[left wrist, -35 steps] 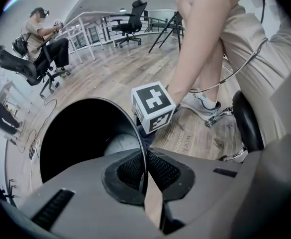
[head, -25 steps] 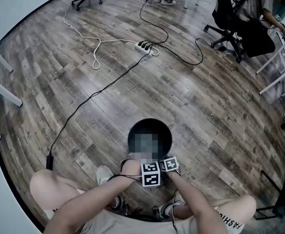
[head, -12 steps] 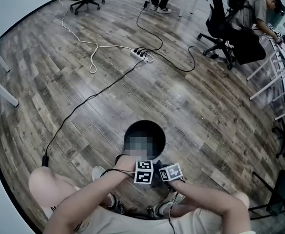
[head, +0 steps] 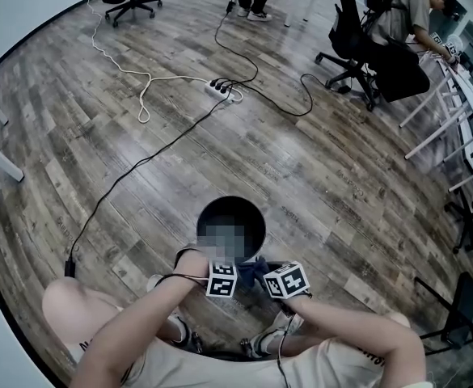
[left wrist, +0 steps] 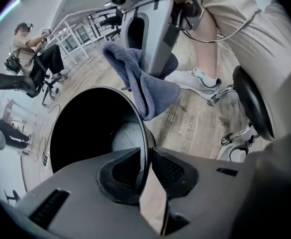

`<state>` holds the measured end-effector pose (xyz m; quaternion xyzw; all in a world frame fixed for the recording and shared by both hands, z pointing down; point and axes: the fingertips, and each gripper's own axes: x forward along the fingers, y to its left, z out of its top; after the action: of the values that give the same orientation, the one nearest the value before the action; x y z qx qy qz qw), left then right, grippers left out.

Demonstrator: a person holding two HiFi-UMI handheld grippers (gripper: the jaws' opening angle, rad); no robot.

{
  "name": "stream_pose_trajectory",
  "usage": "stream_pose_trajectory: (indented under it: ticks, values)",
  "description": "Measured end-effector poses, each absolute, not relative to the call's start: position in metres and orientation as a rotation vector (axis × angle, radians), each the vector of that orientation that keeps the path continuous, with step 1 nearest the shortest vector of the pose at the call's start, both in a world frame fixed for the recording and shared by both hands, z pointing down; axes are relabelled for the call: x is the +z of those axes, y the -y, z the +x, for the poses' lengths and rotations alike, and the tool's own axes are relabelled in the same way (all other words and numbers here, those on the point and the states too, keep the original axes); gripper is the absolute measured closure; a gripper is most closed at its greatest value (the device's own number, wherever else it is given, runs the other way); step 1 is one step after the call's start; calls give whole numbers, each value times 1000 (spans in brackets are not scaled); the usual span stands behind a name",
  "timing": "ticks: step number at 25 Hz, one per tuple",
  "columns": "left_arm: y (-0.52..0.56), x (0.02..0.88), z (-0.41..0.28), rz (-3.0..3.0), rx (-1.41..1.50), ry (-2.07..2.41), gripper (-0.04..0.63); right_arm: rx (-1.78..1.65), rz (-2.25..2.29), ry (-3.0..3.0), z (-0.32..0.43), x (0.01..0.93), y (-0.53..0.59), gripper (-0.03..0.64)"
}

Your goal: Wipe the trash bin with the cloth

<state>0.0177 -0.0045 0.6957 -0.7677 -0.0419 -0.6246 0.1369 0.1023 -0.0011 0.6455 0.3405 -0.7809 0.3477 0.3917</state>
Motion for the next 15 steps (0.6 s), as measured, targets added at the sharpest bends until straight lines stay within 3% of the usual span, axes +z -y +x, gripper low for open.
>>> stream_pose_trajectory:
  ticks: [7,15]
  values:
    - [-13,695,34,-2231,-1774,212,561,848,841,1953,97,668,14,535]
    - [-13,693,38,-2263,-1776,212,565,766,829,1963,96,725,14,535]
